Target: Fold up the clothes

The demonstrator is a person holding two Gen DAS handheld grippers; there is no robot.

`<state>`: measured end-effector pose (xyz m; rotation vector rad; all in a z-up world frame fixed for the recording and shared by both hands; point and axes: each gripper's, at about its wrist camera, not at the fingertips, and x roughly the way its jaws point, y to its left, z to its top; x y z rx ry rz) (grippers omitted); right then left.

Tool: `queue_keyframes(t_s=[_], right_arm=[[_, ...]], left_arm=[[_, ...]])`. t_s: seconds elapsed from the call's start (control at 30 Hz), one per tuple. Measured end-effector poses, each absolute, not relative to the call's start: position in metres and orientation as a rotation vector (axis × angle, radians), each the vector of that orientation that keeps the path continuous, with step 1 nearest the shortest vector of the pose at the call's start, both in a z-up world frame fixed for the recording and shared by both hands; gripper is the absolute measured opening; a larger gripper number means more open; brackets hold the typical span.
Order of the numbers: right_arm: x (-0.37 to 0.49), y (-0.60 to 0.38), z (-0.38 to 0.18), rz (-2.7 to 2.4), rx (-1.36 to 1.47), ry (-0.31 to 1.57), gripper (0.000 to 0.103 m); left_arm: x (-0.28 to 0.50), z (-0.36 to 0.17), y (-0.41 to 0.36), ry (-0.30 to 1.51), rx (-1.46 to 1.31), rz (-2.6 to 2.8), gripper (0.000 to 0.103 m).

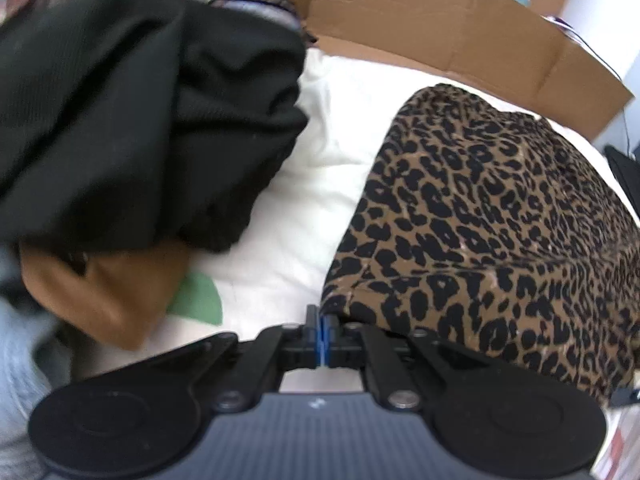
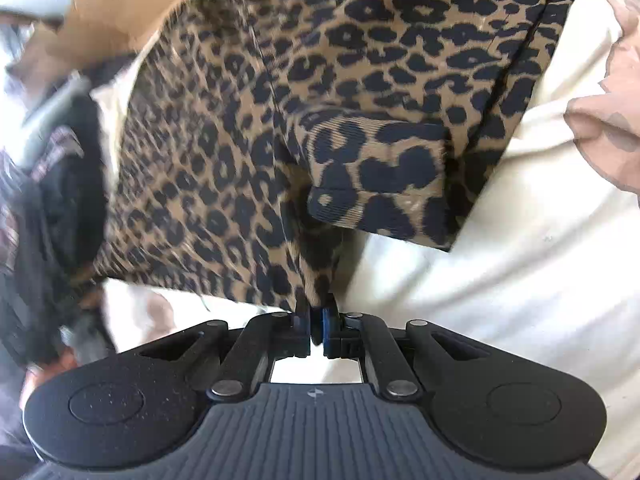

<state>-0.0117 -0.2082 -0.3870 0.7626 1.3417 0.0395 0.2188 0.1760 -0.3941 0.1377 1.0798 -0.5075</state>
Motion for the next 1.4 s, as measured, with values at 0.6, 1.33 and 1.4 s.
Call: queue_keyframes(t_s=[0.6,1.33,1.4], right_arm=[[-0.004,-0.207,-0.327,0.163,0.587,1.253,0.013],[0.026,-0.159,-0.314,0.307,0.332,1.102,0.044],[0.03,-0.149,-0.32,0.327,0.303,1.113,0.044]], left_arm=[[0.187,-0.364,0.187,1.128,-0.087,-0.566,0.033],[0.19,-0.417,0.161,1.128,-0.306,-0.575,0.055],[0.191,-0.42,0.158,1.131,-0.305,-0.591,0.055]])
